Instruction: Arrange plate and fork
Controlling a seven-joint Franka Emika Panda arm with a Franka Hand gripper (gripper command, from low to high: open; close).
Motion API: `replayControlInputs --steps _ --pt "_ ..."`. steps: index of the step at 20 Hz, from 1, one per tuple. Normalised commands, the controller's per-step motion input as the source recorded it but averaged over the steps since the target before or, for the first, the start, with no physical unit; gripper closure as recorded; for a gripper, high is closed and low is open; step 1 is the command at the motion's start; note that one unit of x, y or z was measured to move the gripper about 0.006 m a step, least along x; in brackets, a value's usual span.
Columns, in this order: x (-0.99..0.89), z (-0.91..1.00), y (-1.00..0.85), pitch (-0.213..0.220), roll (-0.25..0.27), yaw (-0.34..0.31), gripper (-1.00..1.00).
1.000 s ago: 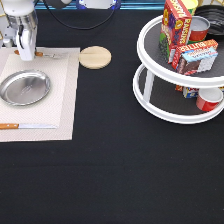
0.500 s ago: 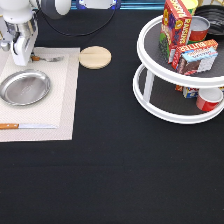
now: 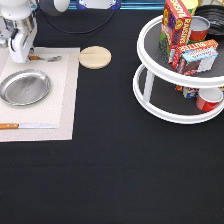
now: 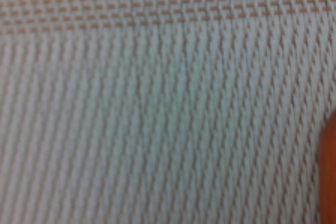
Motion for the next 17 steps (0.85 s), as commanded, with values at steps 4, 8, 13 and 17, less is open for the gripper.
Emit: replayControlInputs --steps 4,8,13,17 --pt "0.2 0.53 0.79 0.0 -0.077 -0.012 -1.0" --pt "0.19 0.62 0.94 0.029 -0.073 0.024 -1.0" --pt "0.24 0.61 0.62 0.096 -0.103 0.032 -1.0" --pt "0.0 0.0 0.0 0.0 0.0 0.0 -1.0"
